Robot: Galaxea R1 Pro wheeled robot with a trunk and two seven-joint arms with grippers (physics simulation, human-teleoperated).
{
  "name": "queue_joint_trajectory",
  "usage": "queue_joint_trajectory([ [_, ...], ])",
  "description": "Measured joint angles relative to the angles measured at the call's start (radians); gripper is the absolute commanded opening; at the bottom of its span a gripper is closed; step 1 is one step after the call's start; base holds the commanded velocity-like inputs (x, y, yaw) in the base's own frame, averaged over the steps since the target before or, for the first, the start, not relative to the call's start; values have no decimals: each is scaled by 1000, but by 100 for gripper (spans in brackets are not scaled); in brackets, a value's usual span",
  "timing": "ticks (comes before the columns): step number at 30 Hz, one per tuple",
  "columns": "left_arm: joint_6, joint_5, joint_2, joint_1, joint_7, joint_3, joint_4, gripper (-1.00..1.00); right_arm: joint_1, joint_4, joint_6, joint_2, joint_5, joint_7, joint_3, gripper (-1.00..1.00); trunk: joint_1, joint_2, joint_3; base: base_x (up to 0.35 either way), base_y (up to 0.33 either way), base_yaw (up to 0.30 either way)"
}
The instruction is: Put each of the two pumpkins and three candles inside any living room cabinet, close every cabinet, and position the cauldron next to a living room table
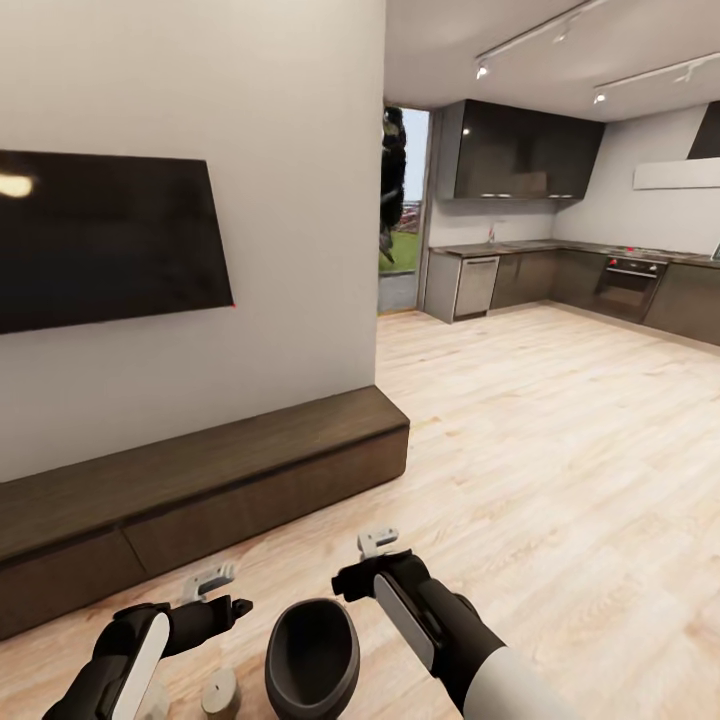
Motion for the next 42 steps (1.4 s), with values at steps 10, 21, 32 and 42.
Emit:
queue_joint_trajectory([
  [10,0,0,-1,0,0,0,0,100,0,0,38,0,-110,-2,-1,100,38,-70,-31,0,0,0],
  [21,-24,2,-3,0,0,-31,0,100,0,3,-10,0,-110,1,-1,100,81,-147,-66,0,0,0],
  [32,-71,2,-3,0,0,-47,37,100,1,2,-26,0,-109,1,0,100,123,-224,-100,0,0,0],
  [42,-111,1,-5,0,0,-49,63,100,0,-3,-24,0,-110,-4,7,100,161,-294,-132,0,0,0],
])
